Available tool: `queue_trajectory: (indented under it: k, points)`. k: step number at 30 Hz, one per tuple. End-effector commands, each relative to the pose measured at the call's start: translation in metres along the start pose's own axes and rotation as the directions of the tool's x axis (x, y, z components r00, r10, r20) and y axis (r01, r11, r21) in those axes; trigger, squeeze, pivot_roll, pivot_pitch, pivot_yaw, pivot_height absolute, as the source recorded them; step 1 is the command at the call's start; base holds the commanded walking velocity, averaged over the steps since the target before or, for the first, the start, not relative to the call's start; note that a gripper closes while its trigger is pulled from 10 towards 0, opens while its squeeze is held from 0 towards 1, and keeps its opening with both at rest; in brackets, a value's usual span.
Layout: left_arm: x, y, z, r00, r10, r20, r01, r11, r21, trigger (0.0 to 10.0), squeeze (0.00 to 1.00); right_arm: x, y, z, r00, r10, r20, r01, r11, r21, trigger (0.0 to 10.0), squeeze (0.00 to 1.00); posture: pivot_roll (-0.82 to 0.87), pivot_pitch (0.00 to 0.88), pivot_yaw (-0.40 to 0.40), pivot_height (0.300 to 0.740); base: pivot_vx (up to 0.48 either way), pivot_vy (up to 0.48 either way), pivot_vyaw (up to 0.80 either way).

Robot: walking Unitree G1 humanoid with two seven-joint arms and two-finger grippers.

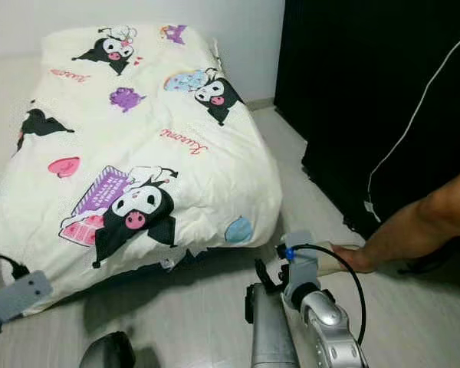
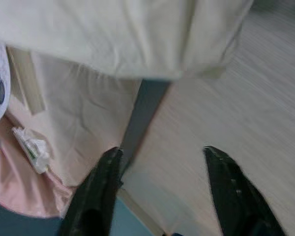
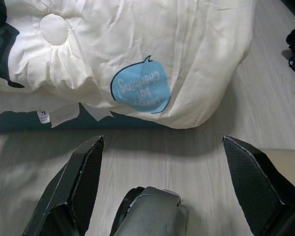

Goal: Clean up the room

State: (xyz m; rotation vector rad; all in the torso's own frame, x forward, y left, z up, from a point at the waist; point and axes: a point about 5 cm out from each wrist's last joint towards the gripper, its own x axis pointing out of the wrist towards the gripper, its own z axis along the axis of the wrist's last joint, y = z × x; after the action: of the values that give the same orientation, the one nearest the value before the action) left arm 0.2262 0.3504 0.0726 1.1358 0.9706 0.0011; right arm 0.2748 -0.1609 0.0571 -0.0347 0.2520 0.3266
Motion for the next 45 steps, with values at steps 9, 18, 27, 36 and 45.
queue_trajectory:
  k: [9,18,27,36,45]
  points:
    - [-0.039,0.001,0.052,0.902,-0.31,0.299,0.34,0.939,-0.052,10.0,1.0,0.005,-0.017,0.017,0.995,-0.07,0.075,0.055,0.981,0.188,10.0,0.0,-0.17,0.212,-0.031,0.5,0.0,0.0,0.0]
    - [-0.064,-0.008,0.143,0.672,-0.259,0.694,0.444,0.891,-0.098,10.0,0.81,0.028,-0.018,0.03,0.977,-0.109,0.182,-0.024,0.797,0.604,10.0,0.0,-0.15,0.214,-0.031,0.5,0.0,0.0,0.0]
    - [-0.1,0.013,0.234,0.493,0.072,0.867,0.436,0.842,-0.318,10.0,0.0,0.054,-0.008,0.018,0.981,-0.066,0.182,-0.122,0.52,0.845,10.0,0.0,-0.06,0.234,-0.033,0.5,0.0,0.0,0.0]
    - [-0.103,0.053,0.216,0.519,0.344,0.782,0.326,0.767,-0.553,10.0,0.0,0.071,0.021,0.016,0.994,0.035,0.103,-0.105,0.538,0.837,10.0,0.0,0.01,0.317,-0.005,0.5,0.0,0.0,0.0]
    - [-0.104,0.065,0.178,0.573,0.448,0.686,0.259,0.695,-0.67,10.0,0.0,0.076,0.049,0.01,0.989,0.129,0.067,-0.13,0.576,0.807,10.0,0.0,0.07,0.457,0.032,0.5,0.0,0.0,0.0]
